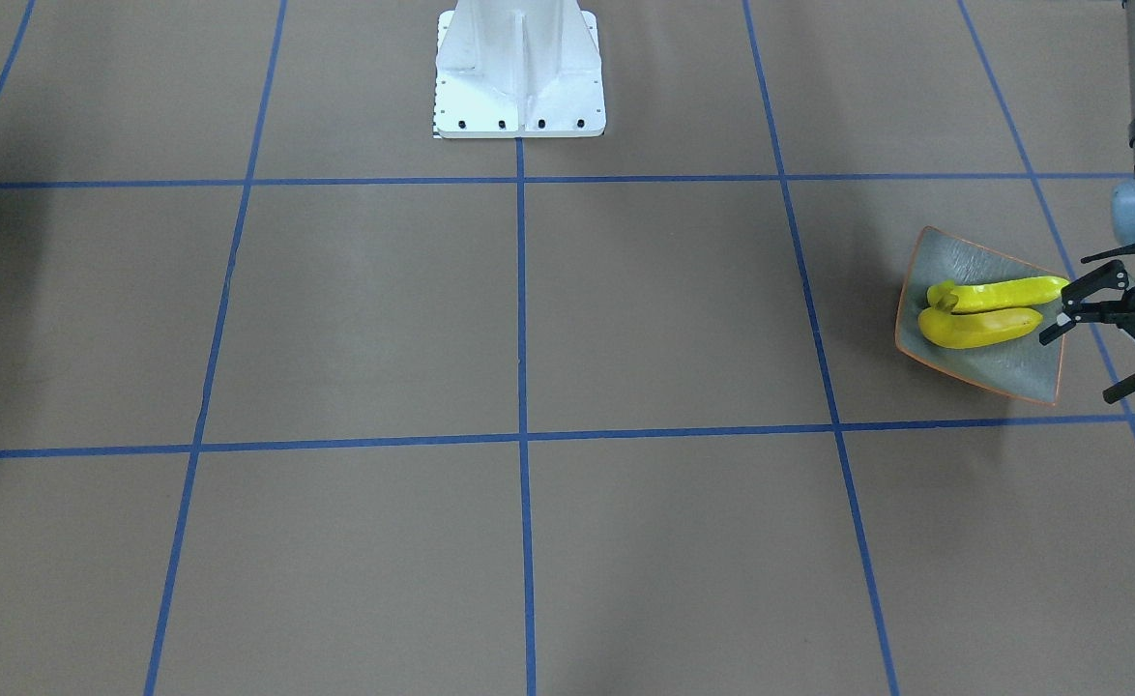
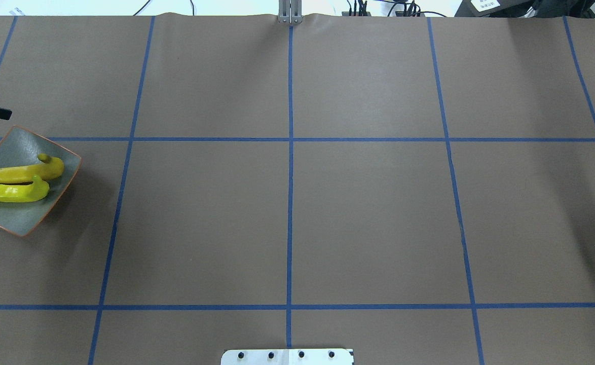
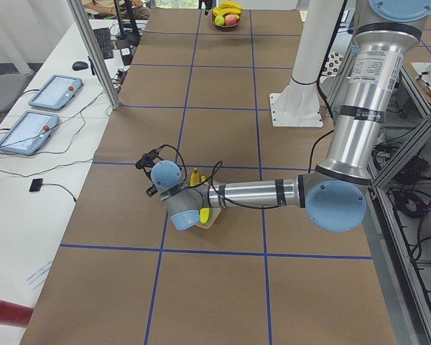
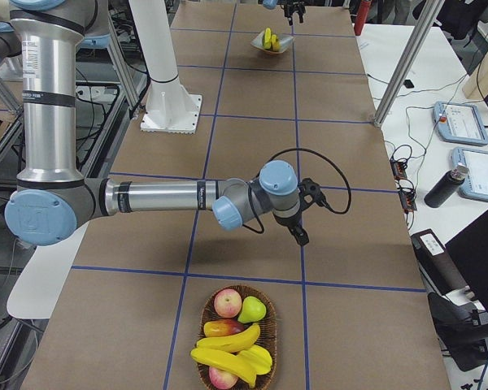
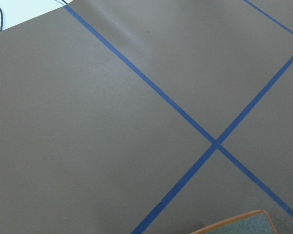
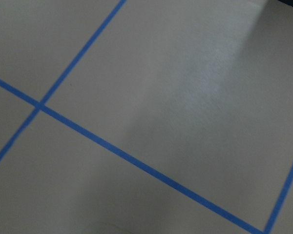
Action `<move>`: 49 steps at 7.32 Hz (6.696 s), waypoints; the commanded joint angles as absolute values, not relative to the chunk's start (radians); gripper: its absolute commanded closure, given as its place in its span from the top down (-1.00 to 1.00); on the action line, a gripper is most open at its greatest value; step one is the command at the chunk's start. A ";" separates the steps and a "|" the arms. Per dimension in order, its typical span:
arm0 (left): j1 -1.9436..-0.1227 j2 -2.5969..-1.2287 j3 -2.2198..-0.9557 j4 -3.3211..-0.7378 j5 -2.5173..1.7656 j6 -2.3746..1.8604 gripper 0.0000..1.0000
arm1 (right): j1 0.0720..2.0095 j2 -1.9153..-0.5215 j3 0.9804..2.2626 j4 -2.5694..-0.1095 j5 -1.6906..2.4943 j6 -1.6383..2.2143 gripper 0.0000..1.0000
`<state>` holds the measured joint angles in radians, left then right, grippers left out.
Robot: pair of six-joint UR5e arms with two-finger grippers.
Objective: Transfer all bananas from basket to plate
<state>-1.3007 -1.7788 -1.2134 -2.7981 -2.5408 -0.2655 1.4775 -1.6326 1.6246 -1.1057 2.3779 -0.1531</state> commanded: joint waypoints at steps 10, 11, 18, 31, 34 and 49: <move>-1.302 -1.759 -1.285 -2.816 -2.513 -0.279 0.98 | 1.845 -1.759 1.210 -1.157 2.258 -0.370 0.83; -1.304 -1.758 -1.284 -2.826 -2.513 -0.279 0.98 | 1.845 -1.756 1.210 -1.155 2.260 -0.304 0.05; -1.302 -1.747 -1.282 -2.826 -2.511 -0.275 0.98 | 1.845 -1.747 1.204 -1.155 2.255 -0.296 0.51; -1.302 -1.744 -1.270 -2.816 -2.513 -0.282 0.98 | 1.888 -1.666 1.365 -1.097 2.120 -0.308 -1.00; -1.301 -1.747 -1.270 -2.809 -2.511 -0.324 0.98 | 1.757 -1.542 1.370 -1.094 2.175 -0.173 -1.00; -1.028 -2.064 -1.387 -2.827 -2.246 -1.562 0.98 | 0.675 -0.849 1.543 -0.997 1.625 0.676 -1.00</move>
<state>-1.0864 -2.0286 -1.3593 -2.8260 -2.3098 -1.3489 0.7161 -0.8918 1.5452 -0.9953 1.6813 0.6346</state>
